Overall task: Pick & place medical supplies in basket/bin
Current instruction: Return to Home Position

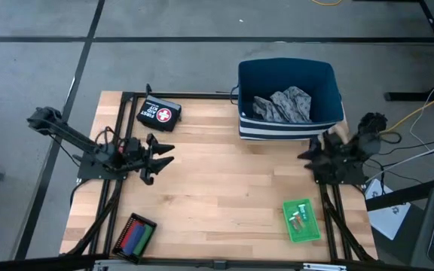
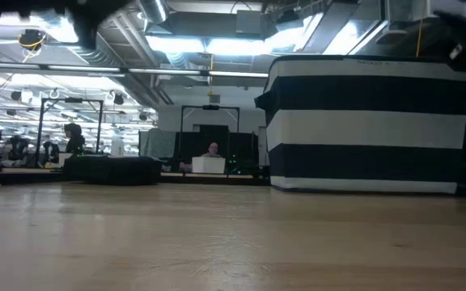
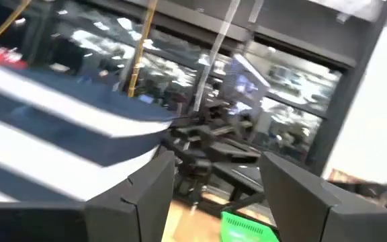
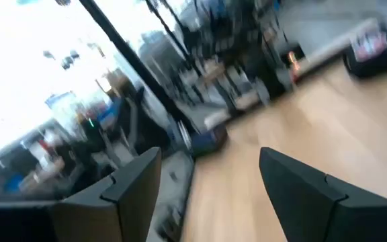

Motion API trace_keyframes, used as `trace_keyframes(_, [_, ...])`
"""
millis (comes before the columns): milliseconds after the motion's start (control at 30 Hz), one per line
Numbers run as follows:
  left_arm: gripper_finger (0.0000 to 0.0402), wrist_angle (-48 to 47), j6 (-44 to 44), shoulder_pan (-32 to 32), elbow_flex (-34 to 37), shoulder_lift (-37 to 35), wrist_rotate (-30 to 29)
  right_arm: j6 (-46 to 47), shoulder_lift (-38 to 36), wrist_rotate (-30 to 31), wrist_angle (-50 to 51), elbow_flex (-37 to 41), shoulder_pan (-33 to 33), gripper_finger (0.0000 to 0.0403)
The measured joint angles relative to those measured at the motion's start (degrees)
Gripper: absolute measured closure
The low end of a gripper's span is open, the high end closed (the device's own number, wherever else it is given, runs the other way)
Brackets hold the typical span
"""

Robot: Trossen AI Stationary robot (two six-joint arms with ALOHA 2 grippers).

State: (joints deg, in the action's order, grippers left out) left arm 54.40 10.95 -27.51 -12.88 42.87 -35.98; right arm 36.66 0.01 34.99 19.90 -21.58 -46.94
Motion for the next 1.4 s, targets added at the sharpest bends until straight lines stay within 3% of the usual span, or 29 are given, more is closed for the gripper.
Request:
trace_keyframes(200, [0.0185,12.46,7.07,0.33,9.12,3.46,-0.49,5.97,0.00,-1.60,-1.49,5.79,0.07,0.0149])
trace_keyframes(367, [0.0186,14.66,10.24,0.33,12.07,4.59,-0.72,7.08,-0.04,-1.23,-2.43,7.52,0.07,0.0149])
trace_keyframes(733, [0.0185,0.61,23.87,0.62,12.15,5.60,-3.42,15.81,-0.04,2.64,12.76,7.58,0.07,0.0149])
trace_keyframes(933, [0.0187,-0.11,22.06,0.62,12.24,5.89,-2.43,24.29,-0.04,5.09,21.05,8.34,0.09,0.0149])
trace_keyframes(1100, [0.0186,-3.39,22.28,0.62,12.24,5.89,-3.28,27.18,0.52,3.25,25.94,9.42,0.08,0.0149])
trace_keyframes(1267, [0.0186,-6.45,20.07,0.62,12.24,5.89,-1.92,23.36,0.72,3.02,27.88,9.49,0.09,0.0149])
trace_keyframes(1400, [0.0186,-6.65,18.62,0.62,12.24,5.89,-1.51,21.20,0.72,-2.61,27.75,9.49,0.09,0.0149])
